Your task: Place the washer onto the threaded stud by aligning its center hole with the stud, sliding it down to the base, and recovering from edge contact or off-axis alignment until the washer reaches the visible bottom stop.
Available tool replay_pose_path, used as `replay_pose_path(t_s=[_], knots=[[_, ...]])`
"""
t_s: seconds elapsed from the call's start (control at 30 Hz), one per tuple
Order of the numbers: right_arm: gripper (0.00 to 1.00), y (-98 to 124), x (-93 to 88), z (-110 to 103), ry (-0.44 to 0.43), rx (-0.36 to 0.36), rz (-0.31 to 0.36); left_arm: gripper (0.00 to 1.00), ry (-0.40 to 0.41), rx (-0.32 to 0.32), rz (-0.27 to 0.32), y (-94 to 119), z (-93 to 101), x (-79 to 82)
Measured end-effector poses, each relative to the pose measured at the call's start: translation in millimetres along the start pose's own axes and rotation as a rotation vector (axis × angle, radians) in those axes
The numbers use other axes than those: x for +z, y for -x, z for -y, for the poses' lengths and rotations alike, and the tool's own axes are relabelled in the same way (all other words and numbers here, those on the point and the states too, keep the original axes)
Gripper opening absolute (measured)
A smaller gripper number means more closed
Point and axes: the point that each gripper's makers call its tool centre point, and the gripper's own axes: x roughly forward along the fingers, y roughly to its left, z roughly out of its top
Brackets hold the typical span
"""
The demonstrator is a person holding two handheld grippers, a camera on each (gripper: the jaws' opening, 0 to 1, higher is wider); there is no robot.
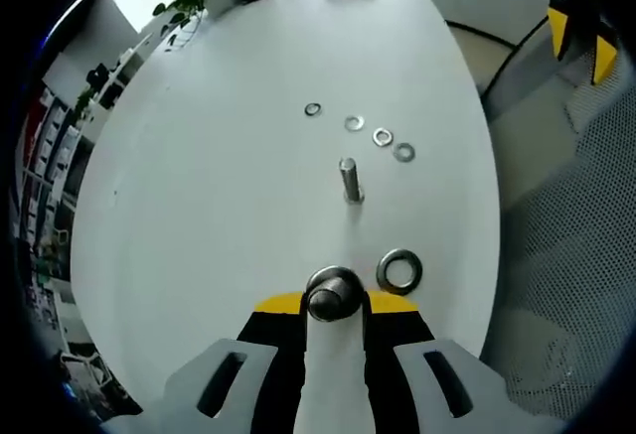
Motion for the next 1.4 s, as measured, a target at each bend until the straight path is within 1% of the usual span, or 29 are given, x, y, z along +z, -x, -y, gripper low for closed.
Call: replay_pose_path(t_s=[0.5,0.6,0.67,0.7,0.77,0.8,0.83,0.87,0.9,0.93,0.97,1.07,1.2,1.3,1.4], knots=[[0.22,0,-0.5,0,0.0,0.001,-0.003,0.19,0.033,-0.044,-0.048,-16,2.5,-6.6],[0.22,0,-0.4,0,0.0,0.001,-0.001,0.19,0.059,-0.06,-0.045,-14,3.9,-5.3],[0.22,0,-0.5,-1,0.0,0.001,-0.002,0.19,0.057,-0.068,-0.044,-15,3.7,-5.6],[0.22,0,-0.6,-1,0.0,0.001,-0.002,0.19,0.068,-0.076,-0.043,-16,3.5,-6.1],[0.22,0,-0.8,-1,0.001,0.002,-0.003,0.2,0.128,-0.122,-0.064,-15,9.3,-9.7],[0.22,0,-0.9,-1,0.002,0.003,-0.004,0.2,0.152,-0.13,-0.069,-15,9.9,-10.2],[0.22,0,-1.0,-1,0.003,0.004,-0.005,0.2,0.144,-0.105,-0.07,-15,5.5,-10.7],[0.22,0,-1.1,-1,0.004,0.004,-0.006,0.21,0.128,-0.099,-0.068,-14,5.4,-11.0],[0.22,0,-1.2,-1,0.005,0.005,-0.007,0.21,0.075,-0.108,-0.072,-12,6.3,-12.5],[0.22,0,-1.2,-1,0.005,0.005,-0.007,0.23,0.11,-0.09,-0.064,-12,6.3,-12.9],[0.22,0,-1.1,-1,0.005,0.005,-0.006,0.25,0.115,-0.078,-0.058,-10,4.8,-13.1],[0.22,0,-0.9,-1,0.003,0.003,-0.005,0.28,0.128,-0.07,-0.04,-2,3.4,-12.2],[0.22,0,-1.2,0,0.003,0.003,-0.006,0.29,0.151,-0.055,0.005,10,-0.2,-9.6],[0.22,0,-1.3,0,0.002,0.002,-0.007,0.31,0.161,-0.043,0.027,21,-2.8,-7.9],[0.22,0,-1.3,0,0.001,0.001,-0.008,0.31,0.17,-0.031,0.064,33,-3.9,-2.1]])
